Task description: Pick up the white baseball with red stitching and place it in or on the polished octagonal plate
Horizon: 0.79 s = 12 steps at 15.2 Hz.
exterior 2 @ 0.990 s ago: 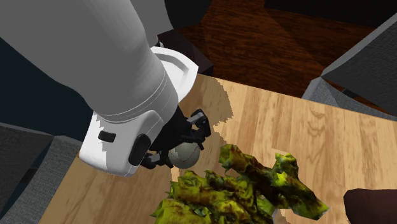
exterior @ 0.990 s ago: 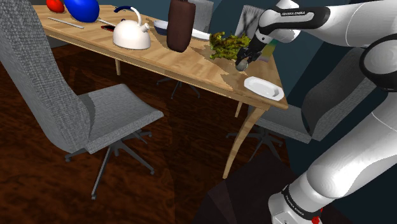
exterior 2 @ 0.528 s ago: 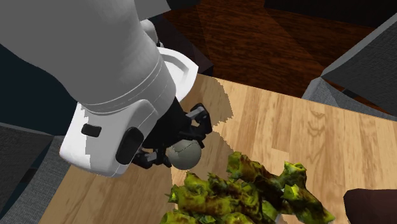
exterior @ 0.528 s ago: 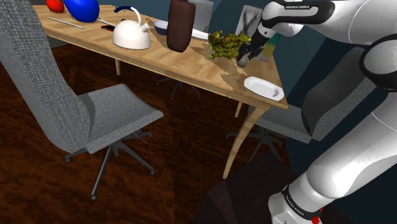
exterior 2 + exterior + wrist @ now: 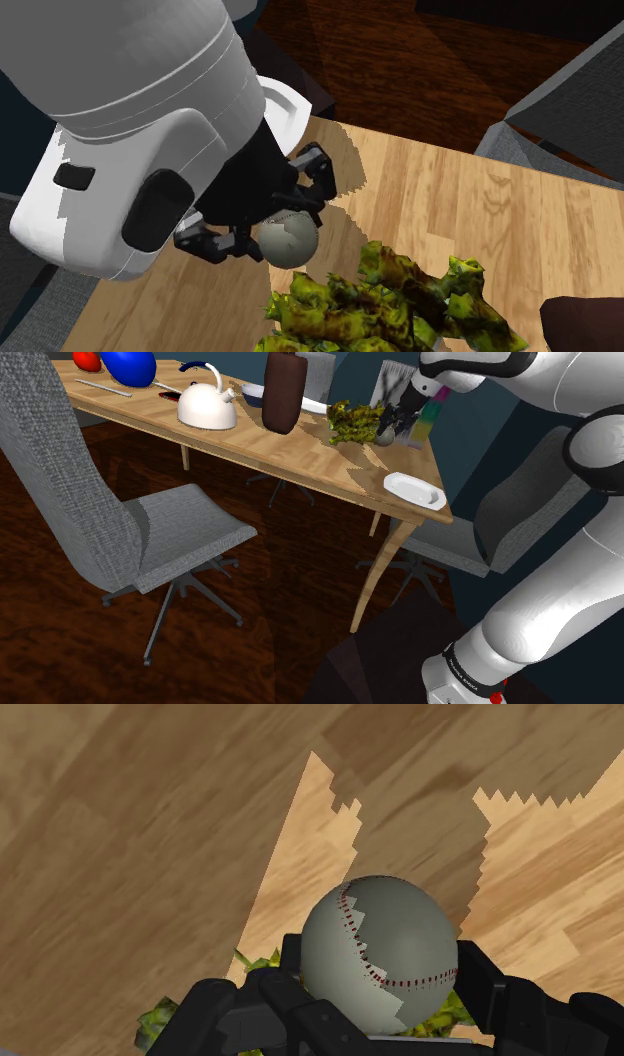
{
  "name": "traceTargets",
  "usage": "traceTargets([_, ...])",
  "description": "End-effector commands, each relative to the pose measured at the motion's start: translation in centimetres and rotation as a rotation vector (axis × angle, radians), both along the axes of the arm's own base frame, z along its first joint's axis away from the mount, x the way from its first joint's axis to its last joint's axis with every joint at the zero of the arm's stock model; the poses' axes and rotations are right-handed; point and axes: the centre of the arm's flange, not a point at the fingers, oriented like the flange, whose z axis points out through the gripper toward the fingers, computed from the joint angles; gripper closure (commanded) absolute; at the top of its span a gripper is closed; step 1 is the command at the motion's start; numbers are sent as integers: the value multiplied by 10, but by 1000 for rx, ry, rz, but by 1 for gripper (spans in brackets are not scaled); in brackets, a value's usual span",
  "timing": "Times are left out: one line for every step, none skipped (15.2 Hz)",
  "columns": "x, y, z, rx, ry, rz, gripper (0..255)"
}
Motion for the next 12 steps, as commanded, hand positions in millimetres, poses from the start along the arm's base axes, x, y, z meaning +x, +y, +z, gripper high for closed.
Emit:
traceTargets([0, 1, 11, 0, 0, 0, 255])
traceTargets([0, 1, 16, 0, 0, 0, 255])
traceTargets([0, 1, 22, 0, 0, 0, 255])
traceTargets([0, 1, 27, 0, 0, 0, 255])
traceTargets([-13, 5, 27, 0, 0, 0, 255])
traceTargets([-25, 10, 28, 0, 0, 0, 255])
traceTargets([-38, 14, 28, 0, 0, 0, 255])
traceTargets([-50, 18, 29, 0, 0, 0, 255])
traceTargets([-63, 23, 29, 0, 0, 0, 255])
traceTargets([-75, 27, 30, 0, 0, 0, 255])
traceTargets([-87, 32, 30, 0, 0, 0, 255])
traceTargets([-100, 36, 31, 0, 0, 0, 255])
